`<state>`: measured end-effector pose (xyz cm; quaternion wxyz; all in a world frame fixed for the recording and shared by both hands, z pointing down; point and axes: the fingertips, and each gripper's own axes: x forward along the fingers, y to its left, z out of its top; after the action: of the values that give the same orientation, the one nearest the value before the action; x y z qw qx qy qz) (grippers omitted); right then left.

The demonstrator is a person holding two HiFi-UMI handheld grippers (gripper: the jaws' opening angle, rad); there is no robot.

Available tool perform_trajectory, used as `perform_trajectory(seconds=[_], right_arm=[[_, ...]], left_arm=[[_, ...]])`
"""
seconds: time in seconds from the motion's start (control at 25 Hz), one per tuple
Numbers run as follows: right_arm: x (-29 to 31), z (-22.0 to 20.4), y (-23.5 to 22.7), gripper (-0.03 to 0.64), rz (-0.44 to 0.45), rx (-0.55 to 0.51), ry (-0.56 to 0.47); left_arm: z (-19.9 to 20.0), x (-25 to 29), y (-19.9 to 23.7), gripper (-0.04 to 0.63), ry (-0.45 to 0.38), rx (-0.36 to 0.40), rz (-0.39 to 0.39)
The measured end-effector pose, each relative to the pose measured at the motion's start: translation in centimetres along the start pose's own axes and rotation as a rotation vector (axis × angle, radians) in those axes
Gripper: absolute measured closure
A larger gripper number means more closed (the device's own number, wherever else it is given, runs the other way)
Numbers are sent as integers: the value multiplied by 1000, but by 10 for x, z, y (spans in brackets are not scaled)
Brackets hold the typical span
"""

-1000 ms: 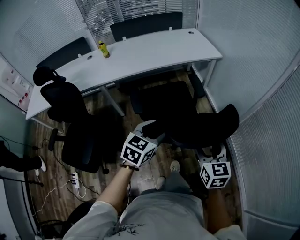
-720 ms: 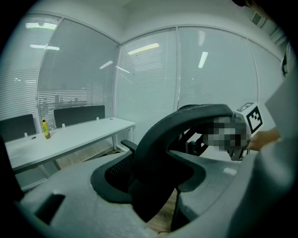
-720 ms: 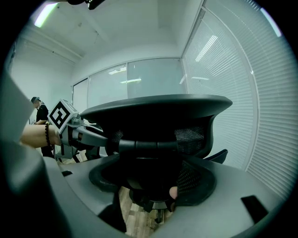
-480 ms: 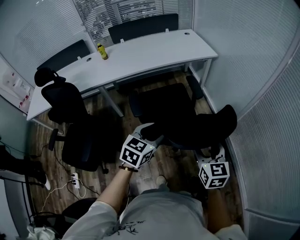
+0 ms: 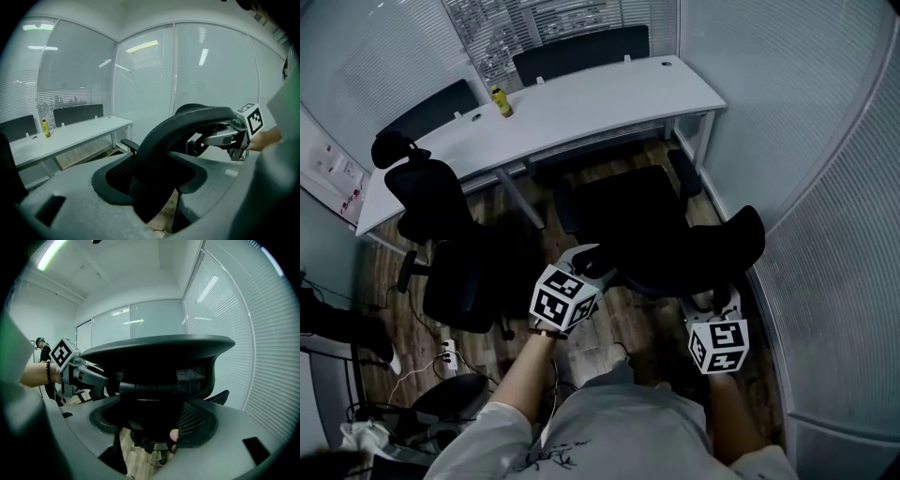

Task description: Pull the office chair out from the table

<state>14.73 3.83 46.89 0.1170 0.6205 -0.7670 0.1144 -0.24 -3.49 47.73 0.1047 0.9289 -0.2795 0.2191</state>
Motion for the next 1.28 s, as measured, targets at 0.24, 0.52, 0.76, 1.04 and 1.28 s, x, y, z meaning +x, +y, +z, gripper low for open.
perform_trajectory(seconds=[0.24,0.52,0.76,1.04,1.28], right_arm=[[-24,-13,3,328,-4,4,-1],[-51,-17,7,328,-9,2,8],[-78,-24,-1,328,-2,-1,13],[-111,-38,-11,328,6,-3,8],[-138,-50,-17,328,13,-6,4]], left_arm=[[-12,-9,-23,370,2,-6,9],[-15,-22,-46,368,-1,-10,0],[-18,-24,-76,370,2,-17,-2],[-25,-27,-112,370,2,-14,3],[-32,-31,-142,370,-8,-15,22]])
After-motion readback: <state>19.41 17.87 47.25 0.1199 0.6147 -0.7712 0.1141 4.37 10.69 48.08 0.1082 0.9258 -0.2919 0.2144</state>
